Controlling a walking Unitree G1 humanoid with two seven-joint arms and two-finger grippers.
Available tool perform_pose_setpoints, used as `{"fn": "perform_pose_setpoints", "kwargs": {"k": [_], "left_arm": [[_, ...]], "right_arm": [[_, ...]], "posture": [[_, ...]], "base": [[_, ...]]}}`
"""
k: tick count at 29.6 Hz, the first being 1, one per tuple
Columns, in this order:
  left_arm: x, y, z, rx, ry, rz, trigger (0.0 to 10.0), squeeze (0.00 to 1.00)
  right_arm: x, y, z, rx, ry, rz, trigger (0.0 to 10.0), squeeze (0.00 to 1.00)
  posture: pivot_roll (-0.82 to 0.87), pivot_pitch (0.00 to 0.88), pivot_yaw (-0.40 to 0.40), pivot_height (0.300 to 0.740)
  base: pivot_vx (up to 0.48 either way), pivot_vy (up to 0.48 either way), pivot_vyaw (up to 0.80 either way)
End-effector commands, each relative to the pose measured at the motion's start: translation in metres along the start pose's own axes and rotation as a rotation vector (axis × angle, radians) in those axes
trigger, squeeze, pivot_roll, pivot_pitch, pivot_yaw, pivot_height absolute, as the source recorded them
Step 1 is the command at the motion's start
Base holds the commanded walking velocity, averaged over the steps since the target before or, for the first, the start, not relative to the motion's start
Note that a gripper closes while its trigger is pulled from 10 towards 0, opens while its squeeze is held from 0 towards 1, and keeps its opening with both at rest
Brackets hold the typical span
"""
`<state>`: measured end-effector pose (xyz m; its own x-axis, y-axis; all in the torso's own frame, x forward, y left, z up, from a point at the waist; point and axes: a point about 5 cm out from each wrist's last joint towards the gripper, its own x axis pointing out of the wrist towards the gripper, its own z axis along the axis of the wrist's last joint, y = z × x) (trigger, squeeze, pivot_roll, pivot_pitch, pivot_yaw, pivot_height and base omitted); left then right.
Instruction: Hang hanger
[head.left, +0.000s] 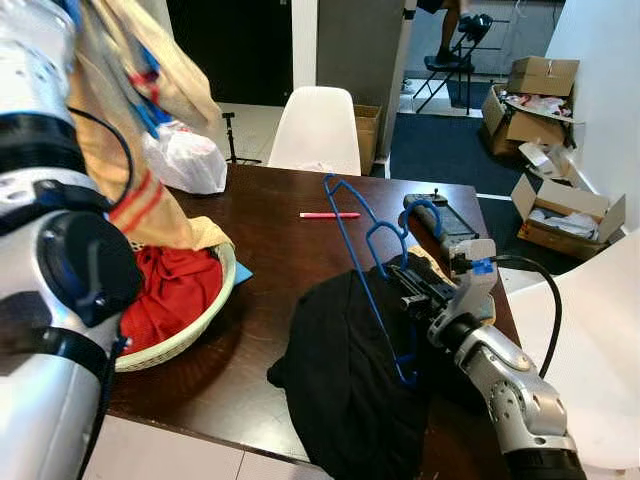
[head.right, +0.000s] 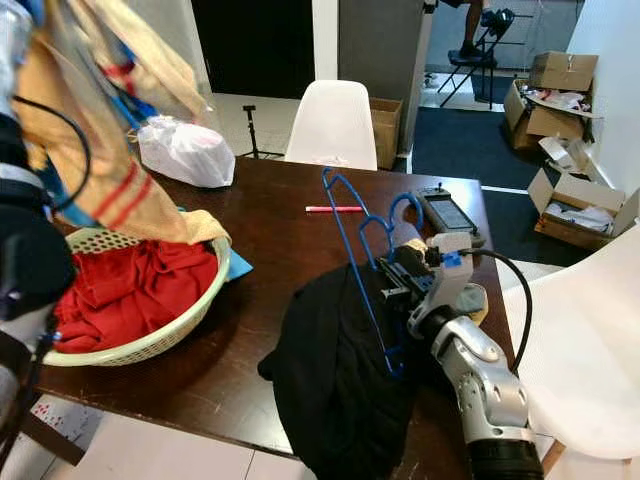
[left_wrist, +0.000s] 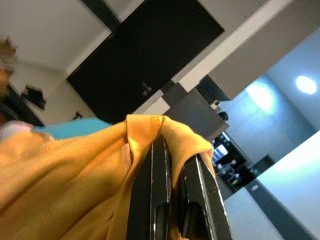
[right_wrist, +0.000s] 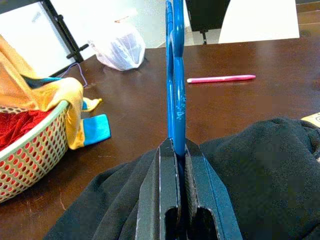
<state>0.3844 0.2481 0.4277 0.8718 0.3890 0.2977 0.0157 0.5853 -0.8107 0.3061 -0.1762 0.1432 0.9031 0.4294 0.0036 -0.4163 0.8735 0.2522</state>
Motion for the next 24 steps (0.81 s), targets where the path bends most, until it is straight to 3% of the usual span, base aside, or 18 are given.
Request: {"fn": "perform_pose_setpoints", "kwargs": {"k": [1,2,6,7,9,11,13,15,18,19,20,21,24], "left_arm": [[0.0,0.001,-0.003,-0.048,-0.017,0.031,8.2,0.0],[-0.001,0.001,-0.009,-0.071,-0.003,0.036,9.3,0.0],[-0.002,0.002,-0.017,-0.105,0.014,0.044,9.3,0.0],[-0.002,0.002,-0.018,-0.109,0.012,0.047,10.0,0.0],[-0.004,0.005,-0.025,-0.129,0.024,0.064,10.0,0.0],[-0.011,0.016,-0.044,-0.179,0.062,0.119,10.0,0.0],[-0.02,0.032,-0.059,-0.182,0.1,0.18,10.0,0.0],[-0.022,0.033,-0.06,-0.183,0.103,0.186,10.0,0.0],[-0.039,0.057,-0.077,-0.151,0.147,0.26,10.0,0.0],[-0.048,0.067,-0.084,-0.147,0.173,0.275,10.0,1.0],[-0.06,0.078,-0.092,-0.137,0.193,0.306,10.0,1.0],[-0.06,0.078,-0.092,-0.137,0.193,0.306,10.0,1.0],[-0.083,0.097,-0.1,-0.121,0.22,0.375,10.0,1.0]], "right_arm": [[0.002,0.001,-0.001,0.012,-0.004,0.005,10.0,0.0],[0.002,0.001,-0.001,0.009,-0.003,0.005,10.0,0.0],[0.001,0.001,-0.002,0.005,-0.003,0.005,10.0,0.0],[0.001,0.001,-0.002,0.005,-0.003,0.004,10.0,0.0],[0.001,0.001,-0.002,0.004,-0.002,0.003,10.0,0.0],[-0.001,0.001,-0.002,0.006,0.002,0.004,10.0,0.0],[-0.002,0.001,-0.002,0.014,0.005,0.009,10.0,0.0],[-0.003,0.001,-0.002,0.015,0.005,0.009,10.0,0.0],[-0.004,0.001,-0.002,0.024,0.006,0.013,10.0,0.0],[-0.004,0.001,-0.002,0.029,0.007,0.015,10.0,0.0],[-0.005,0.0,-0.001,0.036,0.007,0.017,10.0,0.0],[-0.005,0.0,-0.001,0.036,0.007,0.017,10.0,0.0],[-0.006,0.0,-0.001,0.044,0.008,0.02,10.0,0.0]], "posture": [[0.03,0.0,0.032,0.74],[0.02,0.0,0.039,0.74],[0.02,0.0,0.039,0.74],[0.01,0.0,0.039,0.74],[0.01,0.0,0.04,0.74],[0.01,0.0,0.037,0.74],[0.01,0.0,0.037,0.74],[0.01,0.0,0.037,0.74],[0.02,0.005,0.034,0.74],[0.03,0.006,0.033,0.74],[0.03,0.013,0.032,0.74],[0.03,0.013,0.032,0.74],[0.03,0.015,0.032,0.74]], "base": [[0.0,0.0,0.0],[0.0,0.0,0.0],[0.0,0.0,0.0],[0.0,0.0,0.0],[0.0,0.0,0.0],[0.0,0.0,0.0],[0.0,0.0,0.0],[0.0,0.0,0.0],[0.0,0.0,0.0],[0.0,0.0,0.0],[0.0,0.0,0.0],[0.0,0.0,0.0],[0.0,0.0,0.0]]}}
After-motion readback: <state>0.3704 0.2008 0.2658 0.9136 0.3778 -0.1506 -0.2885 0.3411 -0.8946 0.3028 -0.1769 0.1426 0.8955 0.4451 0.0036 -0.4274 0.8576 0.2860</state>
